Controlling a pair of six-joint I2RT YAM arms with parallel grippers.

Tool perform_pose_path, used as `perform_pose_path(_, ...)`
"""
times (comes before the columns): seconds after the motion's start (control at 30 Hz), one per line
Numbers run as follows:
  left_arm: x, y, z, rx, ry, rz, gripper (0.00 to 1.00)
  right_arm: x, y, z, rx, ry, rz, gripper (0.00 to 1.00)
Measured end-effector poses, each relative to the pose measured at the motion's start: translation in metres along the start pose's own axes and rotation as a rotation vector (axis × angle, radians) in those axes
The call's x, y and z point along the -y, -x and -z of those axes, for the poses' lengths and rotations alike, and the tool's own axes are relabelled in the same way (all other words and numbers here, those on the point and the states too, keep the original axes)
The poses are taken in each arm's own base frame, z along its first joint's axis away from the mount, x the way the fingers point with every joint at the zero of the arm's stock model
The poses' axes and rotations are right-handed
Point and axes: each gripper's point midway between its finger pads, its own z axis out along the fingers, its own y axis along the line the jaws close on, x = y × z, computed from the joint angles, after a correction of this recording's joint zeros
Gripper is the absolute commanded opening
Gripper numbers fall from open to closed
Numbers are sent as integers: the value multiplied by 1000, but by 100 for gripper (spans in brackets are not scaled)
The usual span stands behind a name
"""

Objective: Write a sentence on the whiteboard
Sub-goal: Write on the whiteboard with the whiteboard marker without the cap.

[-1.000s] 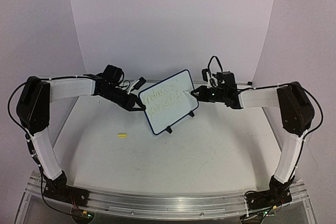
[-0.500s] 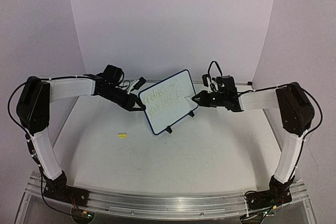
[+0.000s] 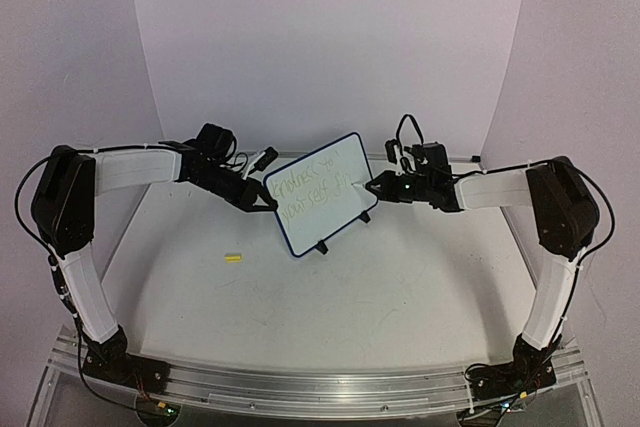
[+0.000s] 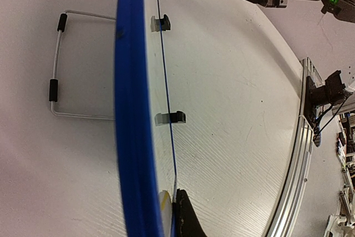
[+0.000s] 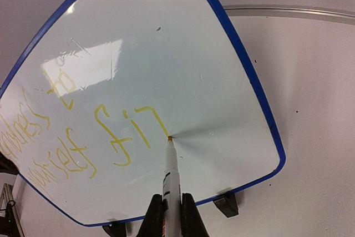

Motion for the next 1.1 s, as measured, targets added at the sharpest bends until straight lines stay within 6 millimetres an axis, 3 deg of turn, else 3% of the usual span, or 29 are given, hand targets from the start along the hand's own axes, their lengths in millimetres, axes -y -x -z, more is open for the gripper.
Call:
perform_pose_path(0.53,0,0,0,0,0,0,0,-7,19,1,42,7,14,0)
perform_pose_path(1.1,0,0,0,0,0,-1,0,-3,26,1,63,-19,-2,0)
